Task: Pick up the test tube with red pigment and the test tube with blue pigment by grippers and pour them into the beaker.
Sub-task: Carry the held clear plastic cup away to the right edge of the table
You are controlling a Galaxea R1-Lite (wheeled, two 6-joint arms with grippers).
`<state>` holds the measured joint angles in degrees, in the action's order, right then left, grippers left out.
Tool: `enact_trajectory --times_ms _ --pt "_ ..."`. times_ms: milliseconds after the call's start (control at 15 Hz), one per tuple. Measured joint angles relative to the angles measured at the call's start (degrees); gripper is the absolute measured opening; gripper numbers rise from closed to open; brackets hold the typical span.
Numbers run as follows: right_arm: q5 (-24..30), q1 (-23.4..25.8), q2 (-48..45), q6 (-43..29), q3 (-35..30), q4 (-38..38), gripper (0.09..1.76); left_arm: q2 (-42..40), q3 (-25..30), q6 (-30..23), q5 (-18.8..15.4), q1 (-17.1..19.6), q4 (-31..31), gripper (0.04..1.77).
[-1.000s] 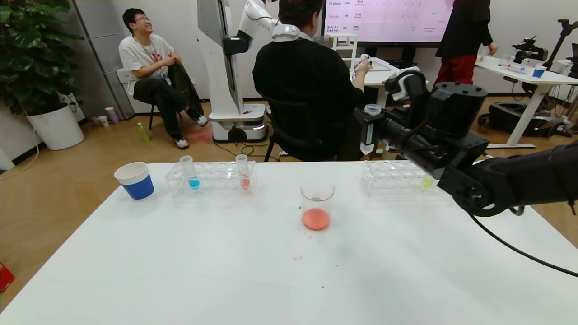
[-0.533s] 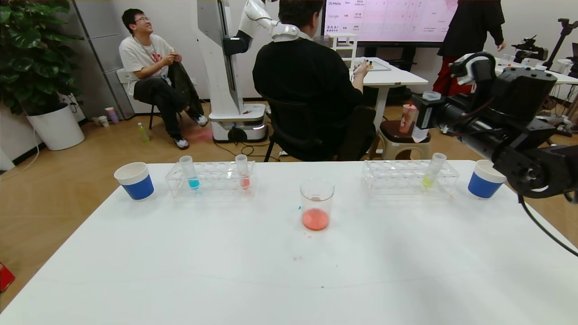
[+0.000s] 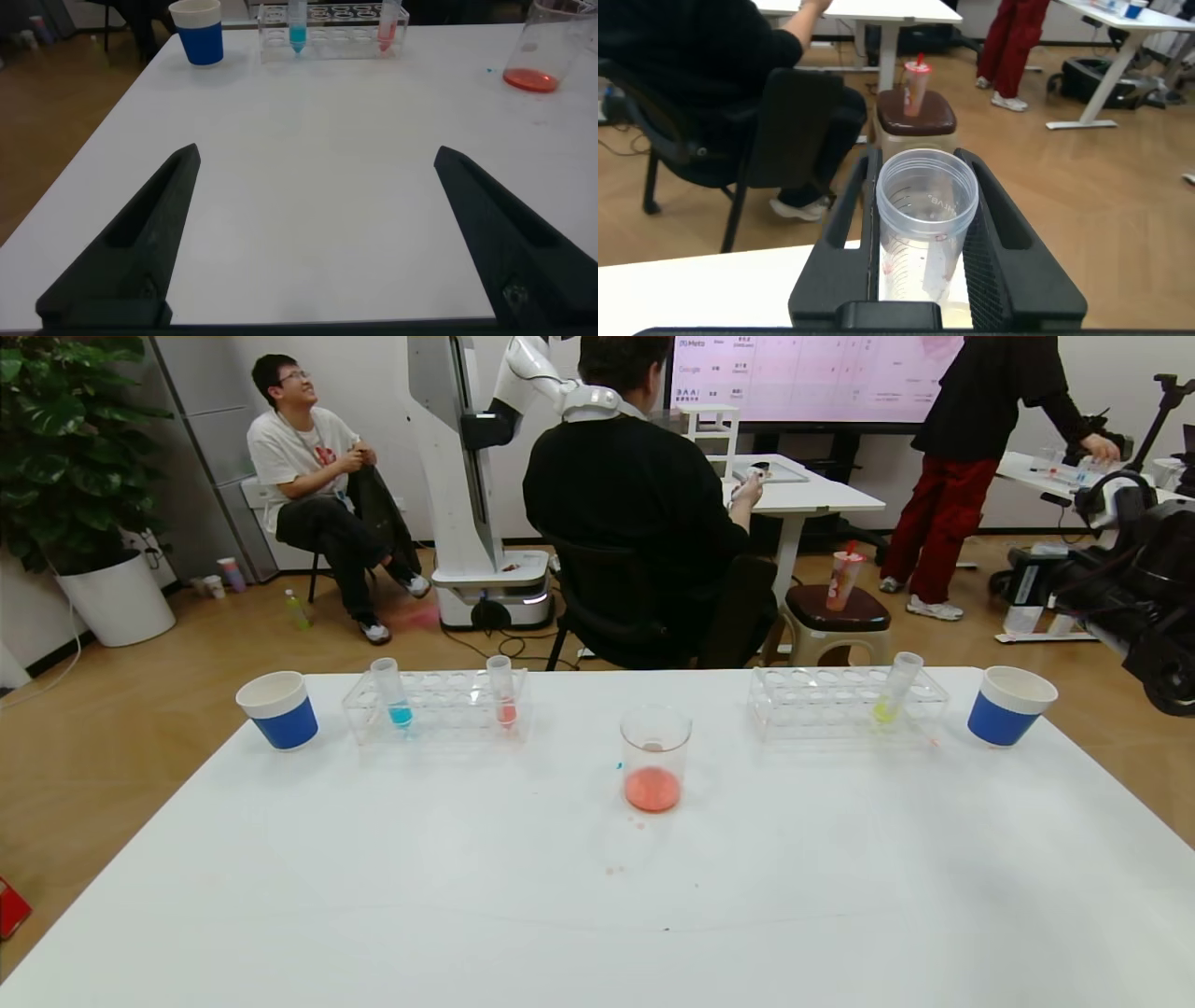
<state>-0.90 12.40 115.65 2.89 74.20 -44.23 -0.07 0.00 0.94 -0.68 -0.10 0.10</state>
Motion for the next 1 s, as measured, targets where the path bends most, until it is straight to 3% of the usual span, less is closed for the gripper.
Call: enact_trajectory --times_ms 467,1000 --pt "-0.63 3.52 8.96 3.25 -0.17 -8.02 0.51 0.0 0.0 0.02 0.0 0.0 0.0 1.75" --pt "-0.59 4.13 14.45 3.11 -1.96 -12.3 0.51 0.0 0.0 0.0 0.0 0.0 0.0 1.75"
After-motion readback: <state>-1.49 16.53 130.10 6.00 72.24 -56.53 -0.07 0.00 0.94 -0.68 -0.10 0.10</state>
